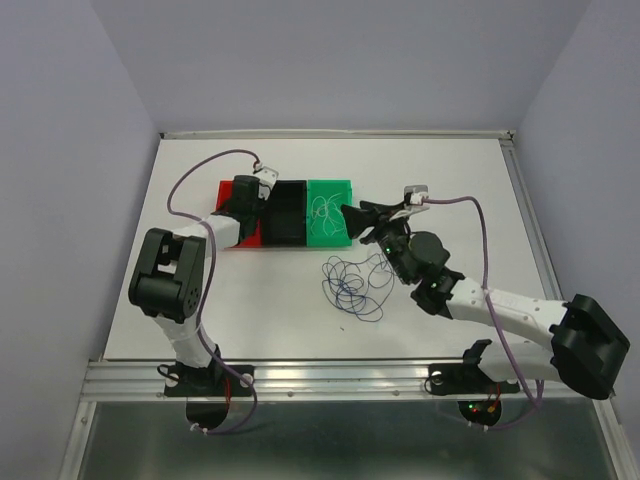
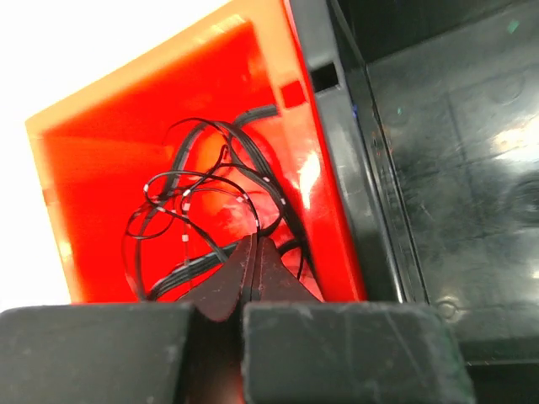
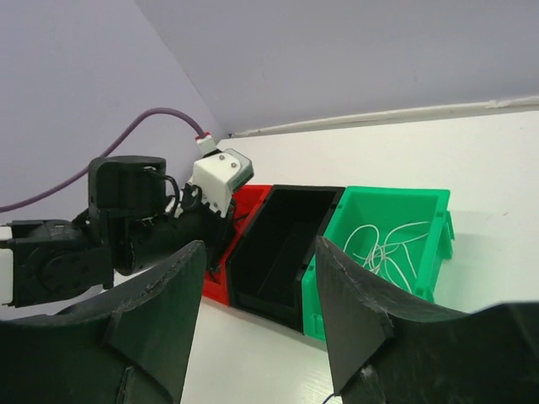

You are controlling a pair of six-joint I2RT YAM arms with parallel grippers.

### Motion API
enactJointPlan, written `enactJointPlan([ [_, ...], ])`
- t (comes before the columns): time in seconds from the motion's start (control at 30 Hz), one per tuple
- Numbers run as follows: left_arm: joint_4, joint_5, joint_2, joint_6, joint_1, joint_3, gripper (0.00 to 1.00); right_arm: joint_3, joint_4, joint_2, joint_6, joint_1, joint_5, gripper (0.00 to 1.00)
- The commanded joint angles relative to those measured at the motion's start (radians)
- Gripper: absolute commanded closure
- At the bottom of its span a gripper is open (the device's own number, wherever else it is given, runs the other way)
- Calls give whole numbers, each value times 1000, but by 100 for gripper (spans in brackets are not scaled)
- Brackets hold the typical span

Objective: Untangle the cables

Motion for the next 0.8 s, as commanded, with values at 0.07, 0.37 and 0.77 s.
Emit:
enactJointPlan([
  [0.07, 72, 38, -201, -30, 12, -63, 87, 29, -220, -104, -16, 0, 90, 41],
  [0.37, 101, 30, -382, -38, 12, -149, 48, 320, -1021, 53, 94, 0, 236, 26],
  [0.77, 127, 86, -583, -23, -60, -239, 22, 324, -1449, 33, 369, -101, 405, 20],
])
